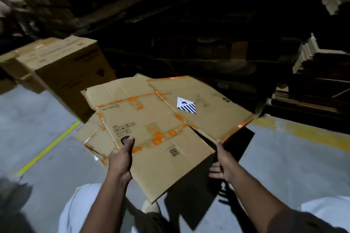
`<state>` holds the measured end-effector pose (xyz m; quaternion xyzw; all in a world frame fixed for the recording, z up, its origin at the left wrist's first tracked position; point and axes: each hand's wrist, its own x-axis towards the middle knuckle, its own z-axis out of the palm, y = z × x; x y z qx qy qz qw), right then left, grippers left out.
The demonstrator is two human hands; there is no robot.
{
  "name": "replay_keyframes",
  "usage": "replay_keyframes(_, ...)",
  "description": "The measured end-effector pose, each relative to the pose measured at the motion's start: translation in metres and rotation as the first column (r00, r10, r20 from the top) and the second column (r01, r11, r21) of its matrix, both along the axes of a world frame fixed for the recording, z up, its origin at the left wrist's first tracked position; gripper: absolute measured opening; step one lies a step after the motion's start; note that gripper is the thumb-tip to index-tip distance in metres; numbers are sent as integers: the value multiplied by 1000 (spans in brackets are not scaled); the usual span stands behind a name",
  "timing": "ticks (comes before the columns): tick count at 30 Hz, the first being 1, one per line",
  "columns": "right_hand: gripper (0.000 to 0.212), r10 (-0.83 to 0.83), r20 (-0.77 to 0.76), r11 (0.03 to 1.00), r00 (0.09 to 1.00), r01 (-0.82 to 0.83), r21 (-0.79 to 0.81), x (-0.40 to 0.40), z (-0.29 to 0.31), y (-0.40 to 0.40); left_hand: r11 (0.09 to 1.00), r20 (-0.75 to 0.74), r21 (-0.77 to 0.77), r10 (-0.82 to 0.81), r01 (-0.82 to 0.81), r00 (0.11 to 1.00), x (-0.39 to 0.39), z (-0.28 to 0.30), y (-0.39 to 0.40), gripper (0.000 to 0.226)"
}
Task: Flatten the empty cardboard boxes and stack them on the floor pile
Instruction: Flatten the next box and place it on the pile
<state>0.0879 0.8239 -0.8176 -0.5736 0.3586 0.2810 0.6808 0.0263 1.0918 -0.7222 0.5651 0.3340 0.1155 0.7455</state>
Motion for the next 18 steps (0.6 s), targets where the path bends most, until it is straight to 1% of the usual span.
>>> replay_keyframes(2, 81, -53, 37, 988, 998, 47, 145, 21, 11, 14, 995, 11, -69, 72, -71, 997, -1, -6, 14, 25)
replay_keyframes(3, 78, -75, 56, 977, 996, 63, 203, 34, 13, 21, 990, 8, -98, 102, -101, 995, -2, -7, 20, 29)
replay_keyframes(4, 75, -86, 68, 967, 994, 67, 244, 45, 14, 27, 984, 7, -126, 127, -126, 992, -4, -9, 27, 27)
replay_keyframes(5, 70, -92, 73, 961, 993, 70, 266, 59, 10, 33, 976, 14, -164, 147, -143, 989, -5, -12, 33, 25)
replay_keyframes(6, 61, -97, 81, 963, 992, 72, 261, 70, 10, 40, 965, 15, -212, 160, -153, 987, -5, -13, 38, 24)
replay_keyframes(7, 45, -93, 114, 965, 989, 61, 253, 78, 12, 46, 953, 17, -258, 171, -161, 985, -4, -14, 44, 27)
replay_keyframes(8, 34, -92, 146, 974, 985, 59, 217, 84, 18, 52, 940, 24, -302, 176, -161, 984, -3, -16, 49, 30)
replay_keyframes(9, 30, -101, 171, 977, 980, 65, 202, 89, 23, 58, 929, 23, -327, 191, -173, 981, -2, -16, 55, 33)
replay_keyframes(11, 30, -94, 211, 984, 973, 59, 166, 103, 25, 71, 911, 38, -355, 237, -209, 971, 3, -15, 65, 35)
replay_keyframes(14, 32, -81, 244, 978, 966, 30, 205, 124, 28, 100, 898, 55, -367, 281, -243, 958, 12, -14, 84, 35)
replay_keyframes(15, 36, -79, 249, 975, 965, 23, 220, 132, 28, 111, 899, 60, -360, 290, -251, 955, 16, -13, 92, 33)
replay_keyframes(17, 53, -79, 233, 975, 969, 27, 219, 147, 25, 131, 904, 55, -338, 299, -264, 953, 26, -14, 108, 29)
replay_keyframes(18, 55, -75, 230, 978, 970, 26, 206, 154, 24, 141, 906, 52, -330, 298, -265, 953, 31, -16, 117, 28)
